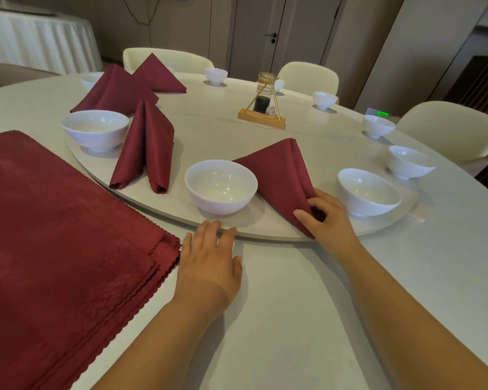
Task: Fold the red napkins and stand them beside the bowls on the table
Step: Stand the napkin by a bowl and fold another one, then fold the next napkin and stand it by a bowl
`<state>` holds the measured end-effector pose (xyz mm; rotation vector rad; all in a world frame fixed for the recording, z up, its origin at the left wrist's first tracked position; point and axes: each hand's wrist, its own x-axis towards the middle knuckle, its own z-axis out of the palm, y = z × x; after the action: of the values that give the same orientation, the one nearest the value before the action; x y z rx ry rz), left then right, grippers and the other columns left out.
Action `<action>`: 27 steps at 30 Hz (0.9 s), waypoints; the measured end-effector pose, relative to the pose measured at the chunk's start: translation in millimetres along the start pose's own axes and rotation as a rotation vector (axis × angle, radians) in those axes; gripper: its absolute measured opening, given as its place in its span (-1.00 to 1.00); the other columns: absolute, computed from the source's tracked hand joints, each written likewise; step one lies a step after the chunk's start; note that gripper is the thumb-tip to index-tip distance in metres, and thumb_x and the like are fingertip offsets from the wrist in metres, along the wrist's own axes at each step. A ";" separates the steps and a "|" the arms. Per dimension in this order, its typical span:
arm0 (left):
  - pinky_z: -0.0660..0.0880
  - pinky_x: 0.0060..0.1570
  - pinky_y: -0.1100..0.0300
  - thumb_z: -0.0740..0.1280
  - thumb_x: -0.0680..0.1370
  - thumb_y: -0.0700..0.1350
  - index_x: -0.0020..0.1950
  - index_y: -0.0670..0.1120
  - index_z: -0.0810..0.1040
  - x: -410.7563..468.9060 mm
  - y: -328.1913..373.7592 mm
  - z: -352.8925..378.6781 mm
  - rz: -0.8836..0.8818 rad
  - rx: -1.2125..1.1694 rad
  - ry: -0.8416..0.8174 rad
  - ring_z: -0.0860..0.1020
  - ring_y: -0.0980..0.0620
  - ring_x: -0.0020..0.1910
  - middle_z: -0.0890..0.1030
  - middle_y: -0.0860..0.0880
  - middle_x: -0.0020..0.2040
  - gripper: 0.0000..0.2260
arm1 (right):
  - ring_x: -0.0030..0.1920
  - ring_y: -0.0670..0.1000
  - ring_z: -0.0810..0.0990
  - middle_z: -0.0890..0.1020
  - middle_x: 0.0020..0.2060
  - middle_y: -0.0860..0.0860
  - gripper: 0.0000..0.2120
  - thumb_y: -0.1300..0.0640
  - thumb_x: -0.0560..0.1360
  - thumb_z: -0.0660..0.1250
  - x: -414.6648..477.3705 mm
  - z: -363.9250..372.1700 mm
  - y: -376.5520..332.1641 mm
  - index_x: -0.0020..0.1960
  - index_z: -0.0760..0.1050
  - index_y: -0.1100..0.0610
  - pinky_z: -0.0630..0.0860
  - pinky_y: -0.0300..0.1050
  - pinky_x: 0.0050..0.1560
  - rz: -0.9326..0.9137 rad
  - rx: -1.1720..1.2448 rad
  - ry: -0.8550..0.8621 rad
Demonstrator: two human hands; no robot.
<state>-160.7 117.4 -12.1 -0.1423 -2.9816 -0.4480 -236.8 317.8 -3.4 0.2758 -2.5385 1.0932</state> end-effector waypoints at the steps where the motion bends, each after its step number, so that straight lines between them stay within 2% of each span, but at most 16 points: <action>1: -0.14 0.44 0.13 0.01 0.62 0.00 0.50 0.03 0.00 0.2 0.1 -0.1 0.000 -0.003 -0.001 -0.08 0.03 0.48 -0.01 0.01 0.49 -0.55 | 0.08 0.02 0.48 0.55 0.09 0.00 -0.73 -0.03 0.34 0.42 -1.2 0.9 1.4 -0.16 0.59 0.19 0.34 -0.39 0.08 0.000 -0.045 0.017; 3: -0.13 0.43 0.14 0.02 0.62 0.00 0.50 0.03 0.01 0.4 0.0 -0.3 -0.001 -0.006 0.002 -0.07 0.03 0.48 -0.01 0.02 0.49 -0.55 | 0.18 -0.02 0.41 0.49 0.19 0.03 -0.77 0.09 0.36 0.47 -6.0 1.7 1.1 -0.07 0.61 0.22 0.21 -0.57 0.09 0.014 -0.099 0.070; 4: -0.13 0.43 0.14 0.02 0.62 0.00 0.50 0.03 0.01 0.4 -0.1 -0.5 -0.002 -0.007 0.003 -0.06 0.03 0.48 0.00 0.02 0.49 -0.55 | 0.20 -0.02 0.41 0.49 0.20 0.04 -0.78 0.09 0.38 0.45 -8.8 2.2 1.2 -0.06 0.61 0.21 0.22 -0.53 0.12 0.021 -0.103 0.082; 5: -0.12 0.43 0.14 0.02 0.62 0.00 0.50 0.04 0.01 0.5 -0.2 -0.5 -0.002 -0.008 0.003 -0.06 0.03 0.48 0.00 0.02 0.49 -0.55 | 0.19 0.00 0.42 0.51 0.19 0.04 -0.78 0.05 0.40 0.42 -11.2 2.3 1.3 -0.06 0.62 0.19 0.28 -0.41 0.17 0.036 -0.095 0.089; 6: -0.12 0.43 0.14 0.01 0.62 0.00 0.50 0.04 0.01 0.4 -0.2 -0.7 -0.003 -0.011 0.003 -0.06 0.04 0.48 -0.01 0.02 0.49 -0.56 | 0.17 0.02 0.45 0.54 0.17 0.04 -0.78 0.03 0.42 0.37 -13.2 2.0 1.6 -0.08 0.62 0.18 0.33 -0.27 0.18 0.047 -0.080 0.102; 7: -0.12 0.42 0.14 0.01 0.62 0.00 0.50 0.05 0.00 0.4 -0.2 -0.7 -0.003 -0.014 0.002 -0.07 0.04 0.48 -0.01 0.03 0.49 -0.56 | 0.12 0.03 0.47 0.56 0.13 0.06 -0.79 0.06 0.46 0.32 -14.7 1.5 1.7 -0.09 0.62 0.20 0.35 -0.21 0.14 0.053 -0.064 0.117; 9: -0.13 0.43 0.14 0.01 0.62 0.00 0.50 0.06 0.00 0.4 -0.2 -0.7 -0.005 -0.018 -0.002 -0.08 0.05 0.48 -0.03 0.04 0.49 -0.56 | 0.02 0.02 0.50 0.59 0.07 0.09 -0.84 0.22 0.51 0.27 -15.8 0.8 1.8 -0.06 0.61 0.25 0.33 -0.29 0.03 0.060 -0.062 0.146; 11: -0.14 0.43 0.13 0.01 0.62 0.00 0.50 0.05 0.00 0.4 -0.4 -0.5 -0.008 -0.017 -0.006 -0.08 0.04 0.48 -0.02 0.04 0.49 -0.56 | 0.03 0.02 0.50 0.59 0.08 0.10 -0.82 0.26 0.52 0.24 -16.0 0.0 1.6 -0.01 0.60 0.27 0.31 -0.31 0.04 0.077 -0.075 0.148; 13: -0.14 0.43 0.12 0.02 0.62 0.00 0.50 0.05 0.00 0.4 -0.6 -0.1 -0.013 -0.015 -0.006 -0.08 0.04 0.48 -0.02 0.03 0.49 -0.56 | 0.02 0.01 0.50 0.59 0.08 0.11 -0.79 0.20 0.52 0.23 -16.6 0.2 1.0 -0.01 0.60 0.27 0.31 -0.32 0.03 0.071 -0.060 0.145; 15: -0.13 0.43 0.12 0.02 0.62 0.00 0.50 0.05 0.01 0.2 -0.6 0.2 -0.013 -0.021 -0.004 -0.07 0.04 0.48 -0.01 0.03 0.49 -0.55 | 0.06 0.03 0.50 0.58 0.10 0.09 -0.66 0.01 0.46 0.20 -16.9 0.9 0.8 -0.03 0.61 0.24 0.36 -0.25 0.07 0.091 -0.028 0.139; 17: -0.14 0.43 0.13 0.02 0.62 0.00 0.50 0.05 0.01 0.3 -0.8 0.6 -0.011 -0.031 -0.002 -0.08 0.04 0.48 -0.01 0.03 0.49 -0.55 | 0.19 0.03 0.46 0.53 0.19 0.06 -0.64 -0.08 0.41 0.31 -18.9 1.0 -0.3 0.00 0.61 0.18 0.38 -0.06 0.23 0.138 -0.027 0.148; 18: -0.14 0.43 0.13 0.03 0.62 0.00 0.50 0.05 0.01 0.3 -0.8 0.8 -0.009 -0.033 0.001 -0.08 0.04 0.48 -0.02 0.04 0.49 -0.55 | 0.24 0.03 0.43 0.50 0.22 0.06 -0.69 -0.03 0.40 0.39 -20.4 1.2 0.0 0.01 0.61 0.17 0.35 -0.01 0.28 0.148 -0.047 0.157; 20: -0.13 0.42 0.14 0.03 0.62 0.00 0.50 0.05 0.01 0.3 -1.2 1.1 -0.005 -0.035 0.006 -0.08 0.05 0.48 -0.02 0.04 0.50 -0.55 | 0.28 0.05 0.38 0.46 0.26 0.07 -0.74 0.09 0.37 0.46 -22.3 2.2 1.7 0.00 0.61 0.18 0.31 -0.05 0.32 0.130 -0.124 0.168; 23: -0.13 0.43 0.13 0.03 0.62 0.00 0.50 0.05 0.02 0.7 -2.2 1.7 -0.002 -0.039 0.007 -0.08 0.05 0.48 -0.01 0.04 0.50 -0.56 | 0.32 0.07 0.33 0.44 0.29 0.11 -0.77 0.17 0.38 0.45 -23.1 1.7 1.8 0.00 0.61 0.23 0.24 -0.22 0.25 0.120 -0.178 0.194; 27: -0.11 0.45 0.10 0.05 0.62 -0.02 0.49 0.06 0.03 0.5 -3.5 2.8 -0.003 -0.060 0.000 -0.07 0.05 0.48 -0.01 0.04 0.49 -0.56 | 0.36 0.07 0.29 0.41 0.32 0.10 -0.76 0.14 0.40 0.43 -26.1 -3.9 -3.3 0.04 0.60 0.21 0.21 -0.09 0.34 0.137 -0.206 0.180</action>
<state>-161.9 114.9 -15.7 -0.1442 -2.9704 -0.5374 -210.9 319.4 -9.2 -0.0496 -2.5103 0.8511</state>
